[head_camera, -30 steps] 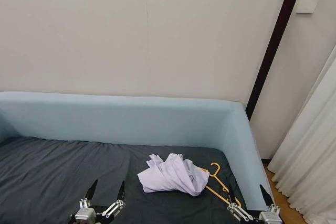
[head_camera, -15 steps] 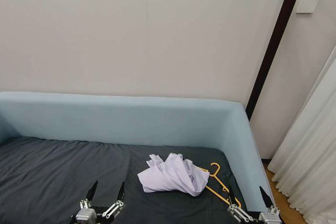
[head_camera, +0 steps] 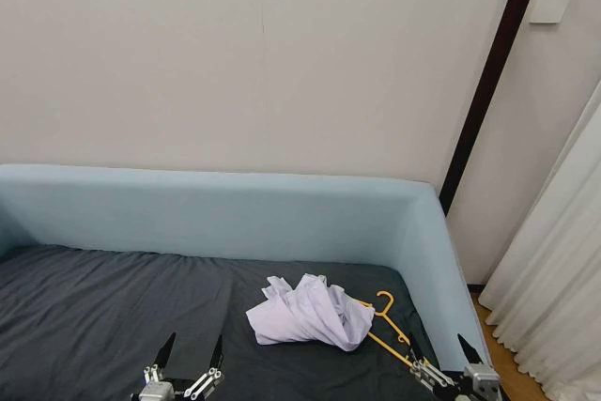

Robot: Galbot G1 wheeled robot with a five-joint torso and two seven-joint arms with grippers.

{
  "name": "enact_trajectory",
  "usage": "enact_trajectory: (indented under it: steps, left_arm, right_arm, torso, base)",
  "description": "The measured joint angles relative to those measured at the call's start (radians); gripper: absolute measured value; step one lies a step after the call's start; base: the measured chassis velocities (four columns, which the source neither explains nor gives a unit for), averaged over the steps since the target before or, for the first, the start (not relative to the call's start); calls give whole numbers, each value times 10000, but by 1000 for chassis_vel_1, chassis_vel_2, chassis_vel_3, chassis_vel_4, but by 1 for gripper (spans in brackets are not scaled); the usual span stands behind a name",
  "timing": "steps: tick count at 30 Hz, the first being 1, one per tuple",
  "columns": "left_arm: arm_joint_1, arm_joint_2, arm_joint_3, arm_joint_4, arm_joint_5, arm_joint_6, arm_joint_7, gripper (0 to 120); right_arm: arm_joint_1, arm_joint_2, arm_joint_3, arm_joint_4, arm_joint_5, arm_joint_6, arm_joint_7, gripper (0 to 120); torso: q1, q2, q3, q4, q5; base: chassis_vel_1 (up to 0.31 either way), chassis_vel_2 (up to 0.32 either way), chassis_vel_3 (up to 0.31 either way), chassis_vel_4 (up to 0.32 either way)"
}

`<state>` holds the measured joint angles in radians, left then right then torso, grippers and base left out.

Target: Pick up the clothes from the sofa and hang them on the clothes hanger.

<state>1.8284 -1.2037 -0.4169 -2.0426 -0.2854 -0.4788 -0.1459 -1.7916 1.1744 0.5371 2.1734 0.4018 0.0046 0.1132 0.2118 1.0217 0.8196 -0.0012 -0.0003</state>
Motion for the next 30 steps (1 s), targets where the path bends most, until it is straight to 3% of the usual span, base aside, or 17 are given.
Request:
enact_trajectory:
  steps: [4,7,10,14,17,18,22,23,27,30]
  left_arm:
    - [0,-15,156,119,68,-10,38,98]
    - [152,-99,181,167,223,-93,83,98]
    - [235,-139,156,168,292,-122,89,98]
    - [391,-256,112,202,440,-185,99,98]
    - [503,-363,68,226,521,-254,109,98]
    - [503,-363,68,226,521,-254,109,98]
    - [573,-462,-36,308,577,-343,126,98]
    - [573,-462,-36,308,577,-343,126,98]
    - [635,-554,-139,394,599,-419,135,98]
    - [689,-611,-172,414,606,-451,141,98]
  right_arm:
    - [394,-665,22,31,1056,-759,140,100]
    - [1554,-1879,-116,-62,2706,-1859,354,100]
    - [2188,-2446,-283,-268,3298,-2164,387,100]
    - [3504,-3360,-993,-948,3891,-2459,379,100]
    - [5091,-3910,-2345,-1823,4247,-2669,403,100]
    - [5091,-3910,-2345,-1823,4247,-2669,403,100]
    - [7610,-3950,-4582,-3062,5039,-3286,606,100]
    - [7610,-3950,-4582,-3062,5039,-3286,606,100]
    - [9703,-3098,-6600,-4553,5278,-3694,726,100]
    - [10516,-2491,-7356,-5363,5170,-3804,734,100]
  torso:
    - [0,1,0,-4,0]
    - [0,1,0,4,0]
    - [1,0,0,1,0]
    - [1,1,1,-1,0]
    - [1,1,1,1,0]
    - [1,1,1,1,0]
    - [1,1,1,1,-4]
    - [1,1,1,1,-4]
    - [1,1,1,0,-3]
    - [1,1,1,4,-6]
  base:
    - [0,0,0,0]
    - [0,0,0,0]
    - [0,0,0,0]
    - [0,0,0,0]
    - [0,0,0,0]
    - [0,0,0,0]
    - [0,0,0,0]
    - [0,0,0,0]
    - [0,0,0,0]
    - [0,0,0,0]
